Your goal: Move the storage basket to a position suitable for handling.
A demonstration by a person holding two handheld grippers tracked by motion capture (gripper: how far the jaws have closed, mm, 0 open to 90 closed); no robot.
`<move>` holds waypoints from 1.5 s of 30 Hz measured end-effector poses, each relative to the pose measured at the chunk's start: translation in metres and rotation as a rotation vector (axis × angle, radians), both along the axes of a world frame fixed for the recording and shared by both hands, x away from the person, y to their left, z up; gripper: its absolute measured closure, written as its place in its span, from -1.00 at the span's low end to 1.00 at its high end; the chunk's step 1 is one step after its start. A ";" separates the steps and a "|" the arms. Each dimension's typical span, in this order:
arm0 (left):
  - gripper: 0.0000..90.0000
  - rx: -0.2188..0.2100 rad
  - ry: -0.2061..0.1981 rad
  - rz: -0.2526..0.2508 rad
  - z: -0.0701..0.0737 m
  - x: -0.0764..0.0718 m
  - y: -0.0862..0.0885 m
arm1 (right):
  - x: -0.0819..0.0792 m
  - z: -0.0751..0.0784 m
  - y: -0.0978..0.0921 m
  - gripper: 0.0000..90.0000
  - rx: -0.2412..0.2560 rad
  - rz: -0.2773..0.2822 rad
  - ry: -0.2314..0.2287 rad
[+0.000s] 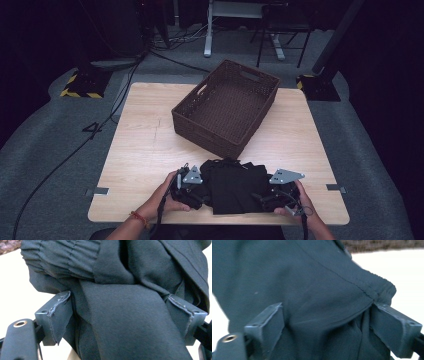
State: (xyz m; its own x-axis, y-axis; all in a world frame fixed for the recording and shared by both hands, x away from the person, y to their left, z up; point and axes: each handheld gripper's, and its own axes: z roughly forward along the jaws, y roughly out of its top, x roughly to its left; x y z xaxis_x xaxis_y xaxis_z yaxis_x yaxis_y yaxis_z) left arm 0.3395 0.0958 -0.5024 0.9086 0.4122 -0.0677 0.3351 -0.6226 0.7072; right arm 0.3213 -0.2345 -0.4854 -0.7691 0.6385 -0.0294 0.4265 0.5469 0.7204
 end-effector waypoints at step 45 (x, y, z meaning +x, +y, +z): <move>0.15 -0.074 -0.170 0.055 0.087 0.115 -0.119 | 0.010 -0.015 -0.034 -0.85 0.070 -0.056 0.048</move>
State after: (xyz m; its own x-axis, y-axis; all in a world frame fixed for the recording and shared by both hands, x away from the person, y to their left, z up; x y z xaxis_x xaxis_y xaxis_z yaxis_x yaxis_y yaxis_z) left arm 0.4544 -0.0235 -0.4150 0.8857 0.4613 0.0532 0.2389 -0.5509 0.7997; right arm 0.3316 -0.2686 -0.5001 -0.7316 0.6797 0.0529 0.4902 0.4705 0.7337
